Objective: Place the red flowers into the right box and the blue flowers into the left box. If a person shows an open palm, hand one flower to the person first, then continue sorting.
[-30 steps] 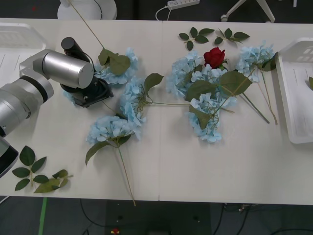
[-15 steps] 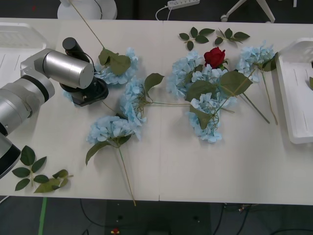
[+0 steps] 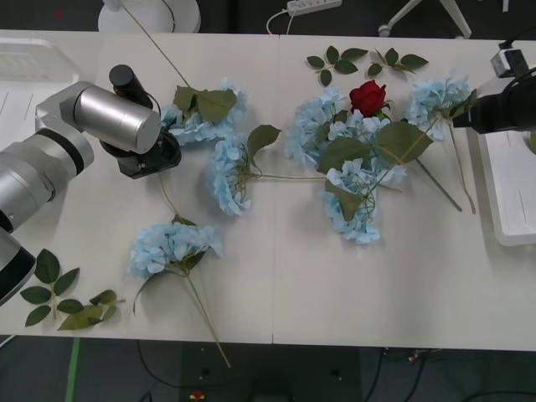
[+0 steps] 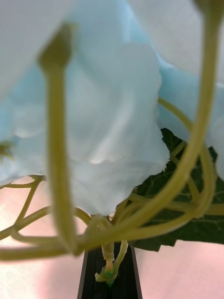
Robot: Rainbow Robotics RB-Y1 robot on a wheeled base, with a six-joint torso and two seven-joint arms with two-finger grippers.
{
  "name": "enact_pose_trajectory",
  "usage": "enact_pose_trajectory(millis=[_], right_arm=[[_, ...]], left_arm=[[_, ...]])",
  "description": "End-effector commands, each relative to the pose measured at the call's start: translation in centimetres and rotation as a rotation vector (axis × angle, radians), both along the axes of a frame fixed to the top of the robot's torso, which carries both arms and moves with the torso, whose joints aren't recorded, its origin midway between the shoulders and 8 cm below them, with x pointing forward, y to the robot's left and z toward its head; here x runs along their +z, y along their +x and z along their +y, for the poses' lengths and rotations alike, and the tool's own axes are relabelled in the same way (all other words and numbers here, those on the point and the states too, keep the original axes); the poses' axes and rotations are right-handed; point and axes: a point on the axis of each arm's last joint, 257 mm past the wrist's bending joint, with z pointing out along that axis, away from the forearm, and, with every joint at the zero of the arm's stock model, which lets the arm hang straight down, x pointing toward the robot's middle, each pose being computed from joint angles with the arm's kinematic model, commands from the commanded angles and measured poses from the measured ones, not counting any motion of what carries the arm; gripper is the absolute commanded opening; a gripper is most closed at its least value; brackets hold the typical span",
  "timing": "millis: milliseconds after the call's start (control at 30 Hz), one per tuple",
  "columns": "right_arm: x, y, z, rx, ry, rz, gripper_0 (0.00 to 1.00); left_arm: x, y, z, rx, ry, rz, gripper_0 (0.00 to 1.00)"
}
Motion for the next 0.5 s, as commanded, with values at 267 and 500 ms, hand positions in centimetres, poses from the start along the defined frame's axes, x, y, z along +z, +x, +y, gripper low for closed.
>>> enact_pose_trajectory(millis=[267, 500], right_arm=[[-0.1, 3.9, 5.9, 0.003, 0.044, -0.037, 1.0], [-1.2, 4.9, 7.0, -0.006, 0.02, -0.05, 1.0]], left_arm=[[11.6, 2.4, 4.9, 0.021, -0.01, -0.129, 0.0], [19.6, 2.2, 13.0, 0.098, -0.033, -0.224, 0.0]])
